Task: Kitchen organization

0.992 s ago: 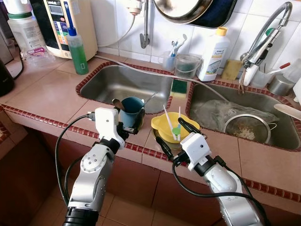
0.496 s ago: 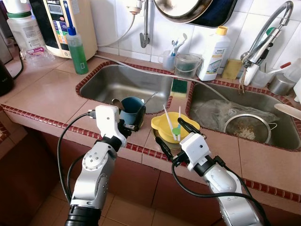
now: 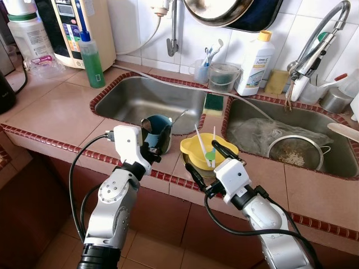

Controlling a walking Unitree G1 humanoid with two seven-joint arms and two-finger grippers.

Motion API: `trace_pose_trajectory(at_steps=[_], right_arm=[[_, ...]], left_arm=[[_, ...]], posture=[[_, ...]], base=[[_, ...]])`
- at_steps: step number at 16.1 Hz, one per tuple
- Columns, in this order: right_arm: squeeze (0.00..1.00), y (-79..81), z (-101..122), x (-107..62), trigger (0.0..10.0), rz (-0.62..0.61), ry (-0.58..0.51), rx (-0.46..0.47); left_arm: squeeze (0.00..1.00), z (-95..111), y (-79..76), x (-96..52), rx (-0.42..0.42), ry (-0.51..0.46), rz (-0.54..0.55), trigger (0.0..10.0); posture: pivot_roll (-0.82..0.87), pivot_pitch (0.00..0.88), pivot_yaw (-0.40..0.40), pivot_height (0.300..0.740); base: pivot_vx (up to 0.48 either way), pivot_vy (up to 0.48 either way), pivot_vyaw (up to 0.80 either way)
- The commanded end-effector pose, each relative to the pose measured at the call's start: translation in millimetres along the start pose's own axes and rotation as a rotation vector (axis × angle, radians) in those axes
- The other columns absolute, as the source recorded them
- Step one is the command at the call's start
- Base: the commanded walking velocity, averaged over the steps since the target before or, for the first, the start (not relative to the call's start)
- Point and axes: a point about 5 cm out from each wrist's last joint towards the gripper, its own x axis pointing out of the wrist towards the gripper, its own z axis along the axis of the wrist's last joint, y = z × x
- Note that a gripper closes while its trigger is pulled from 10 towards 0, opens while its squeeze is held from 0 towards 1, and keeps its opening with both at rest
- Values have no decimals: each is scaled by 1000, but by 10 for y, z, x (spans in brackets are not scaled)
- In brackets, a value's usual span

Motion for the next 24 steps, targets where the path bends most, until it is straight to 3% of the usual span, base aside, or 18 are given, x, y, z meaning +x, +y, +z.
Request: trace_pose_trajectory(at_steps=[1, 24], right_arm=[[0, -11, 53, 9, 10000, 0, -17, -17], [0, 31, 62, 38, 10000, 29, -31, -7]], left_arm=[[0, 46, -4, 16, 6, -21, -1, 0], [0, 27, -28, -7, 16, -19, -9, 0]], posture=[[-99, 6, -22, 740], [-85, 0, -30, 740]], base=[[0, 0, 0], [0, 0, 0]])
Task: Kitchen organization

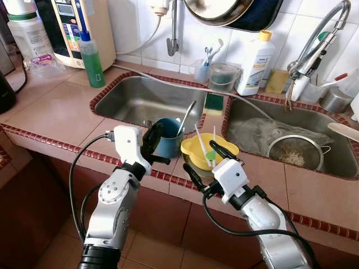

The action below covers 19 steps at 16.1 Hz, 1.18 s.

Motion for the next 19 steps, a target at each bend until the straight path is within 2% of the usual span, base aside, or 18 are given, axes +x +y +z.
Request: trace_pose_trajectory(at_steps=[1, 7, 8, 9, 10, 14, 15, 19], right_arm=[[0, 1, 49, 21, 10000, 22, -22, -16], [0, 7, 51, 24, 10000, 24, -23, -19], [0, 7, 51, 24, 10000, 23, -23, -19], [0, 5, 52, 25, 10000, 22, -23, -19], [0, 2, 54, 30, 10000, 21, -23, -19], [0, -7, 56, 43, 10000, 17, -24, -20], [0, -9, 58, 51, 10000, 17, -24, -21], [0, -9, 64, 69, 10000, 15, -26, -20]], left_arm=[[0, 26, -20, -4, 11, -12, -4, 0], [0, 37, -22, -2, 20, -15, -9, 0], [0, 40, -23, 1, 25, -13, -11, 627], [0, 44, -29, 13, 46, -3, -19, 7137], [0, 52, -34, 42, 76, 26, -33, 10000], [0, 127, -56, 93, 139, 61, -98, 10000], [0, 198, -68, 122, 172, 63, -127, 10000], [0, 445, -80, 175, 191, 52, -193, 10000]], posture=[[-83, 0, -33, 740], [-85, 0, -30, 740], [-86, 0, -28, 740], [-85, 0, -29, 740], [-85, 0, -30, 740], [-83, 0, -32, 740], [-81, 0, -33, 740], [-78, 0, -32, 740]], base=[[0, 0, 0], [0, 0, 0], [0, 0, 0], [0, 0, 0], [0, 0, 0], [0, 0, 0], [0, 0, 0], [0, 0, 0]])
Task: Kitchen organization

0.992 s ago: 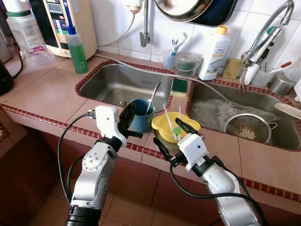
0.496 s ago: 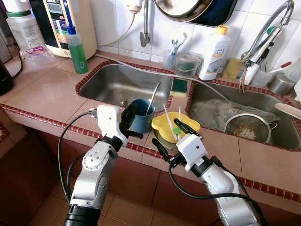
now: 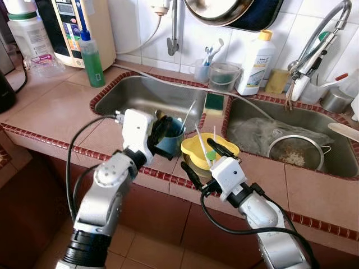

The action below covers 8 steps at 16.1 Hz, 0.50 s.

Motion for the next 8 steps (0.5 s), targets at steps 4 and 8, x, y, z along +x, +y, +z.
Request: trace_pose_trajectory(at_steps=[4, 8], right_arm=[[0, -10, 13, 22, 10000, 2, -7, -8], [0, -6, 17, 32, 10000, 2, -9, -6]], left_arm=[[0, 244, 23, 29, 31, -36, -51, 10000], [0, 311, 113, 7, 50, -46, -34, 10000]], posture=[[-77, 0, -30, 740], [-77, 0, -31, 740]], base=[[0, 0, 0], [0, 0, 0]])
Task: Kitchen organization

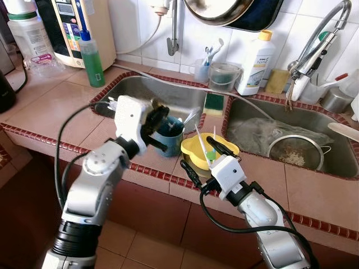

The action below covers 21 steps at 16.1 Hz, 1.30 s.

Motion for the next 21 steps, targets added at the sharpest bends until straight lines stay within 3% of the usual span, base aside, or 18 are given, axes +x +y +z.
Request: trace_pose_trajectory(at_steps=[1, 6, 10, 12, 16, 19, 21], right_arm=[[0, -5, 5, 13, 10000, 3, -3, -5], [0, -8, 7, 29, 10000, 9, -7, -8], [0, -5, 7, 37, 10000, 12, -8, -8], [0, -9, 7, 43, 10000, 13, -10, -9], [0, -13, 10, 52, 10000, 13, -13, -11], [0, -16, 22, 63, 10000, 11, -18, -12], [0, -43, 44, 72, 10000, -15, -31, 19]], left_arm=[[0, 98, 3, 10, 10, -30, -12, 10000], [0, 248, 163, -22, -10, -69, 30, 10000], [0, 374, 229, -32, -73, -132, 56, 10000], [0, 467, 275, -46, -162, -192, 66, 10000], [0, 528, 329, -60, -216, -239, 82, 10000], [0, 490, 420, -67, -183, -235, 179, 10000], [0, 367, 509, -106, -101, -211, 299, 10000]], posture=[[-77, 0, -33, 740], [-75, 0, -38, 740], [-75, 0, -42, 740], [-76, 0, -43, 740], [-77, 0, -45, 740], [-79, 0, -44, 740], [-77, 0, -44, 740]], base=[[0, 0, 0], [0, 0, 0], [0, 0, 0], [0, 0, 0], [0, 0, 0], [0, 0, 0], [0, 0, 0]])
